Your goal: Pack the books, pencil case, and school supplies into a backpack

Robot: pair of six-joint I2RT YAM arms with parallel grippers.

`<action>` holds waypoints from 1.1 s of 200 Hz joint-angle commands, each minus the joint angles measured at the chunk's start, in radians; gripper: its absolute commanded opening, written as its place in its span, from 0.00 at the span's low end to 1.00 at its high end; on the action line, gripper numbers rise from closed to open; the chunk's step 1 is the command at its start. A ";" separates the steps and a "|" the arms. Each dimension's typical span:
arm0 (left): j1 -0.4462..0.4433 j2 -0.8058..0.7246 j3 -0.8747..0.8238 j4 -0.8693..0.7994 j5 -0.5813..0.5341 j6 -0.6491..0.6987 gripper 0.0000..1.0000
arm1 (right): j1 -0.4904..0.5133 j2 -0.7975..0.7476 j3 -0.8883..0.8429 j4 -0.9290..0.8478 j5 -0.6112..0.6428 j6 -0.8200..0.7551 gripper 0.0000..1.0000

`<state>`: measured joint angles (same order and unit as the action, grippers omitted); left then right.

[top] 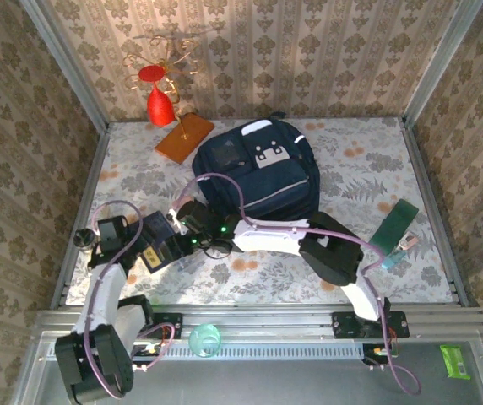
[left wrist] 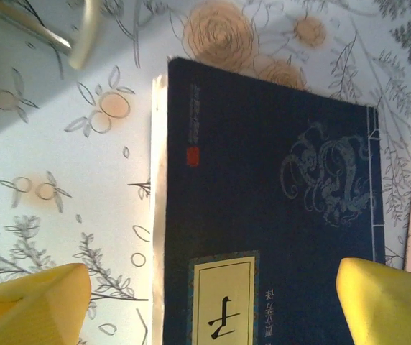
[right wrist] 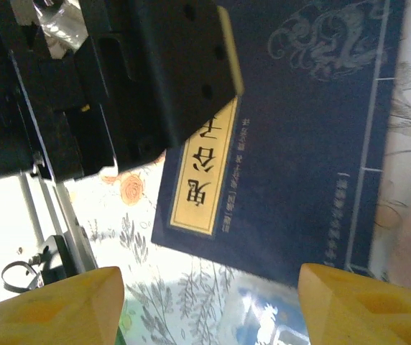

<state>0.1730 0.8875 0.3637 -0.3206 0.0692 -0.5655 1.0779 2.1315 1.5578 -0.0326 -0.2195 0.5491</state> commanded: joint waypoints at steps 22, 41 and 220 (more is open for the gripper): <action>0.008 0.056 -0.011 0.084 0.094 0.006 0.84 | -0.015 0.132 0.130 -0.004 -0.059 0.063 0.65; 0.008 0.059 -0.023 0.100 0.083 0.007 0.81 | -0.041 0.146 0.132 -0.013 -0.041 0.067 0.64; -0.029 0.230 -0.022 0.233 0.216 0.009 0.58 | -0.033 0.151 0.216 -0.255 0.357 -0.009 0.69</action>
<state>0.1566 1.1004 0.3511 -0.1032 0.2523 -0.5648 1.0492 2.2616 1.7206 -0.2550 0.0723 0.5076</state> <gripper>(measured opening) 0.591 0.690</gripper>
